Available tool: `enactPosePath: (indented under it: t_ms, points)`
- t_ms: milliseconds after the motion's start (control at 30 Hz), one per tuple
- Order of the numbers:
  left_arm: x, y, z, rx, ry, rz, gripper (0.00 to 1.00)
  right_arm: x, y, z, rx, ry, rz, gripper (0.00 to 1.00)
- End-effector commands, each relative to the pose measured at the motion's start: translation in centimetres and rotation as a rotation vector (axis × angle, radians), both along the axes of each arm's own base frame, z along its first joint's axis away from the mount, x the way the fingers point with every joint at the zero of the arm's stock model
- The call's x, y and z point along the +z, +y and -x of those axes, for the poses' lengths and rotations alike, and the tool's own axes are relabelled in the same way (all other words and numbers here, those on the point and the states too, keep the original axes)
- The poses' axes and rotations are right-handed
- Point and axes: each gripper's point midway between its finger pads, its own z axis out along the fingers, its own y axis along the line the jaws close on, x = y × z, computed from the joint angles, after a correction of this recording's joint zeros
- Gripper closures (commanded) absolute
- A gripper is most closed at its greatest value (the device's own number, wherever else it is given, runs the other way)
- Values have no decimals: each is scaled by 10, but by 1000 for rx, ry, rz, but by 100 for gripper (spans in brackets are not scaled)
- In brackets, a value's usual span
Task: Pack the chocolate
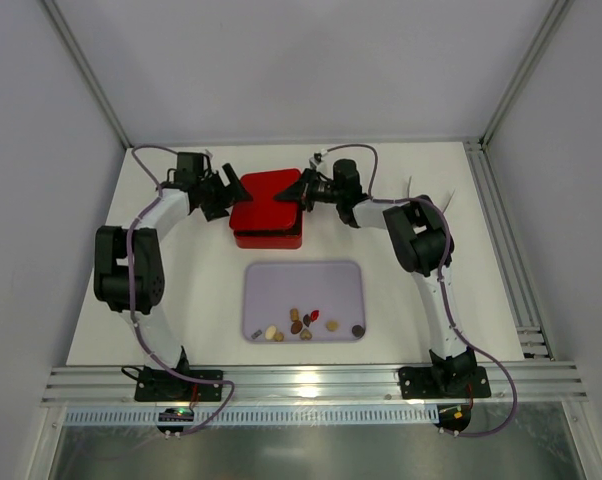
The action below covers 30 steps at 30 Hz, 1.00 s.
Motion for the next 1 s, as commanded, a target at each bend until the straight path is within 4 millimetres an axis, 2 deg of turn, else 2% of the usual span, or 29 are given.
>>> enactPosePath:
  t_ms: [0, 533, 967]
  points:
    - [1, -2, -3, -17, -20, -13, 14, 6, -2, 3, 20, -39, -38, 96]
    - [-3, -1, 2, -24, 5, -39, 14, -4, -13, 11, 26, -13, -44, 94]
    - [-8, -4, 5, -33, 18, -56, 15, -8, -13, 13, 37, -18, -30, 89]
